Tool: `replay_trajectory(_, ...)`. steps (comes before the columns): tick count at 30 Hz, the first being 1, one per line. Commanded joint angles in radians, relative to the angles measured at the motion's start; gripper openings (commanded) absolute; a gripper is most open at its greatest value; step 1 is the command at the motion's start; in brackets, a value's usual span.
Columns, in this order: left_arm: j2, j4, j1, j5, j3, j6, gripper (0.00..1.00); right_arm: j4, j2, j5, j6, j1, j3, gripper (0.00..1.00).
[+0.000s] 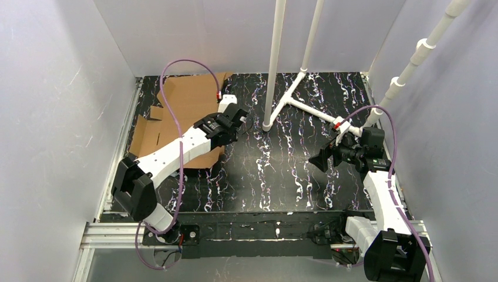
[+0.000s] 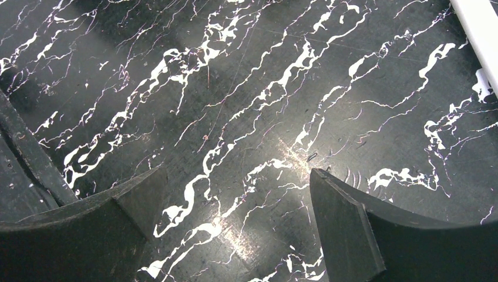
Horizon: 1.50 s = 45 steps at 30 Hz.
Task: Fold the paper box
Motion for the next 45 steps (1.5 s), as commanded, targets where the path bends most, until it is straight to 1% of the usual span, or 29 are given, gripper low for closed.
replay_trajectory(1, 0.0, -0.175, -0.038, 0.004, 0.081, -0.228, 0.0, -0.004, -0.017, -0.02, -0.022, -0.001, 0.04, 1.0)
replay_trajectory(4, 0.038, -0.227, -0.079, 0.031, 0.119, -0.335, 0.0, -0.007, -0.019, -0.016, -0.024, -0.001, 0.04, 1.0)
replay_trajectory(7, 0.053, -0.231, -0.145, 0.036, 0.131, -0.409, 0.0, -0.009, -0.02, -0.014, -0.025, -0.002, 0.039, 1.0)
replay_trajectory(12, 0.088, -0.223, -0.229, 0.051, 0.17, -0.479, 0.0, -0.01, -0.017, -0.015, -0.027, -0.001, 0.041, 1.0)
replay_trajectory(17, 0.132, -0.157, -0.259, 0.105, 0.177, -0.519, 0.0, -0.015, -0.016, -0.013, -0.03, -0.002, 0.042, 1.0)
replay_trajectory(18, 0.143, -0.144, -0.262, 0.122, 0.187, -0.518, 0.03, -0.017, -0.016, -0.011, -0.032, -0.002, 0.042, 1.0)
replay_trajectory(19, 0.157, -0.134, -0.262, 0.137, 0.199, -0.506, 0.11, -0.018, -0.016, -0.01, -0.033, -0.002, 0.043, 1.0)
replay_trajectory(20, 0.168, -0.132, -0.264, 0.148, 0.216, -0.486, 0.19, -0.02, -0.014, -0.007, -0.034, -0.002, 0.043, 1.0)
replay_trajectory(21, 0.175, -0.134, -0.264, 0.156, 0.229, -0.454, 0.3, -0.022, -0.014, -0.007, -0.037, -0.001, 0.044, 1.0)
replay_trajectory(22, 0.174, -0.135, -0.263, 0.159, 0.24, -0.421, 0.38, -0.024, -0.014, -0.005, -0.038, -0.001, 0.044, 1.0)
replay_trajectory(24, 0.149, -0.145, -0.262, 0.165, 0.256, -0.332, 0.53, -0.029, -0.01, -0.003, -0.043, -0.002, 0.046, 1.0)
replay_trajectory(26, 0.104, -0.155, -0.262, 0.19, 0.259, -0.211, 0.66, -0.033, -0.006, -0.005, -0.046, -0.002, 0.048, 1.0)
replay_trajectory(27, 0.072, -0.158, -0.263, 0.221, 0.25, -0.134, 0.72, -0.035, -0.006, -0.005, -0.049, -0.002, 0.049, 1.0)
replay_trajectory(29, -0.007, -0.151, -0.262, 0.316, 0.209, 0.0, 0.8, -0.039, -0.004, -0.006, -0.052, -0.002, 0.051, 1.0)
replay_trajectory(30, -0.054, -0.149, -0.263, 0.356, 0.174, 0.044, 0.86, -0.041, -0.003, -0.007, -0.054, -0.001, 0.052, 1.0)
replay_trajectory(32, -0.156, -0.147, -0.262, 0.404, 0.082, 0.098, 0.93, -0.046, -0.003, -0.009, -0.058, 0.0, 0.054, 1.0)
replay_trajectory(34, -0.247, -0.159, -0.26, 0.484, 0.011, 0.147, 0.94, -0.048, -0.002, -0.01, -0.06, -0.002, 0.054, 1.0)
replay_trajectory(36, -0.321, -0.156, -0.259, 0.674, -0.065, 0.204, 0.94, -0.05, -0.002, -0.011, -0.062, -0.002, 0.055, 1.0)
replay_trajectory(37, -0.35, -0.156, -0.258, 0.747, -0.101, 0.219, 0.93, -0.05, -0.002, -0.012, -0.062, -0.002, 0.054, 1.0)
replay_trajectory(39, -0.401, -0.157, -0.259, 0.81, -0.165, 0.231, 0.89, -0.05, -0.002, -0.017, -0.062, -0.002, 0.054, 1.0)
replay_trajectory(40, -0.427, -0.155, -0.258, 0.812, -0.199, 0.246, 0.89, -0.05, -0.002, -0.02, -0.062, -0.002, 0.054, 1.0)
replay_trajectory(42, -0.472, -0.142, -0.259, 0.761, -0.252, 0.288, 0.89, -0.05, 0.002, -0.024, -0.06, -0.002, 0.054, 1.0)
replay_trajectory(44, -0.506, -0.108, -0.26, 0.683, -0.301, 0.378, 0.9, -0.05, 0.006, -0.025, -0.06, -0.001, 0.053, 1.0)
replay_trajectory(45, -0.525, -0.083, -0.26, 0.622, -0.33, 0.423, 0.9, -0.05, 0.008, -0.024, -0.06, -0.002, 0.053, 1.0)
